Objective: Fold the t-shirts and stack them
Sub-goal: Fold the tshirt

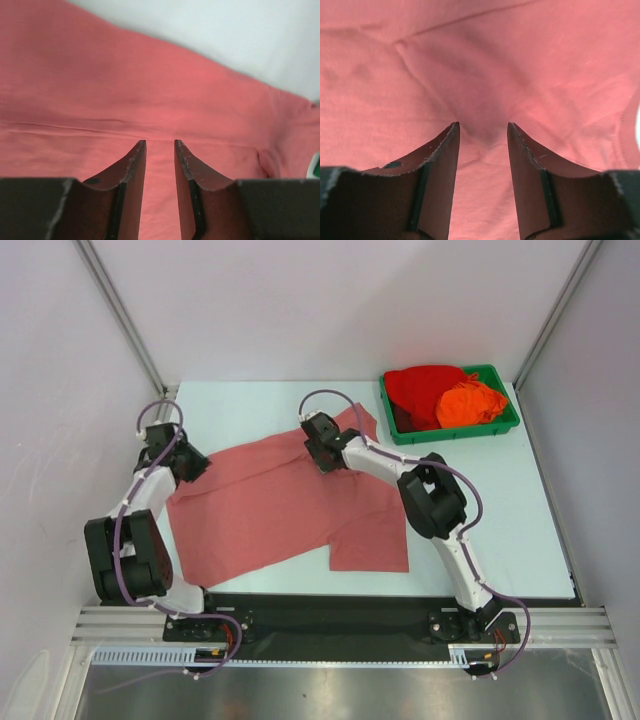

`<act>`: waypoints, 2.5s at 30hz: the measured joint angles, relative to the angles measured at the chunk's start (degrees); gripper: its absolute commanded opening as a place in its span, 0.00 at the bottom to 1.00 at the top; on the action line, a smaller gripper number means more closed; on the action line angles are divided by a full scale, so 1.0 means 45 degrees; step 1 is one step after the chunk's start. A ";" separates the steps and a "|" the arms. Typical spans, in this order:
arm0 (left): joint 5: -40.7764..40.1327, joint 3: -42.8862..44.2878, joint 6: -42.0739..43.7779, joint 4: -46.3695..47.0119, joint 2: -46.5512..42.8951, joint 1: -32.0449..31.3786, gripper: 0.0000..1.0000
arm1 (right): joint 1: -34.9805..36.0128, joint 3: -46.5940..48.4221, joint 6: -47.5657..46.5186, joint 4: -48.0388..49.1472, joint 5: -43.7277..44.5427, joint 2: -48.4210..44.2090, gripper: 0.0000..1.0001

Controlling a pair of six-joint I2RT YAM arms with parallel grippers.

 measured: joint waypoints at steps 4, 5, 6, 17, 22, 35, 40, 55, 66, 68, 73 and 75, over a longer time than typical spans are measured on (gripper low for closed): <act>-0.0097 0.0005 0.0000 0.0151 -0.0248 -0.1515 0.35 | -0.0175 0.0209 0.0000 0.0102 0.0228 0.0053 0.49; -0.0087 0.0005 -0.0010 0.0185 -0.0253 -0.1875 0.35 | -0.0267 0.0223 0.0000 0.0107 0.0219 0.0068 0.49; -0.0083 0.0005 -0.0029 0.0209 -0.0248 -0.2254 0.35 | -0.0359 0.0243 0.0000 0.0112 0.0209 0.0078 0.49; 0.0651 0.0384 -0.0510 0.1472 0.1370 -0.5712 0.35 | -0.1467 0.0797 0.0000 0.0486 -0.0447 0.0670 0.50; 0.1574 0.0967 -0.0937 0.2579 0.2851 -0.7193 0.39 | -0.1690 0.1214 -0.0005 0.0491 -0.1005 0.0923 0.50; 0.2229 0.2778 -0.2152 0.4376 0.5455 -0.8306 0.40 | -0.2642 0.1472 0.0495 0.0568 -0.2506 0.0981 0.55; 0.2225 0.3473 -0.2521 0.4483 0.6368 -0.8398 0.40 | -0.2963 0.2123 0.0539 0.0602 -0.2856 0.1316 0.55; 0.1880 0.4065 -0.3128 0.4206 0.7062 -0.8568 0.46 | -0.3060 0.0447 0.1239 0.0107 -0.2647 -0.0991 0.56; 0.1200 0.5022 -0.2730 0.2890 0.7402 -0.8709 0.48 | -0.3094 -0.4046 0.1880 0.0860 -0.2346 -0.5314 0.56; 0.1195 0.5168 -0.2671 0.2783 0.7645 -0.8714 0.46 | -0.3094 -0.4925 0.2035 0.0962 -0.2370 -0.5765 0.56; 0.1044 0.5493 -0.2511 0.2565 0.7791 -0.8728 0.29 | -0.3094 -0.6518 0.2268 0.0971 -0.2419 -0.6455 0.56; 0.0952 0.5639 -0.2438 0.2472 0.7878 -0.8733 0.21 | -0.3094 -0.6737 0.2356 0.0971 -0.2419 -0.6509 0.56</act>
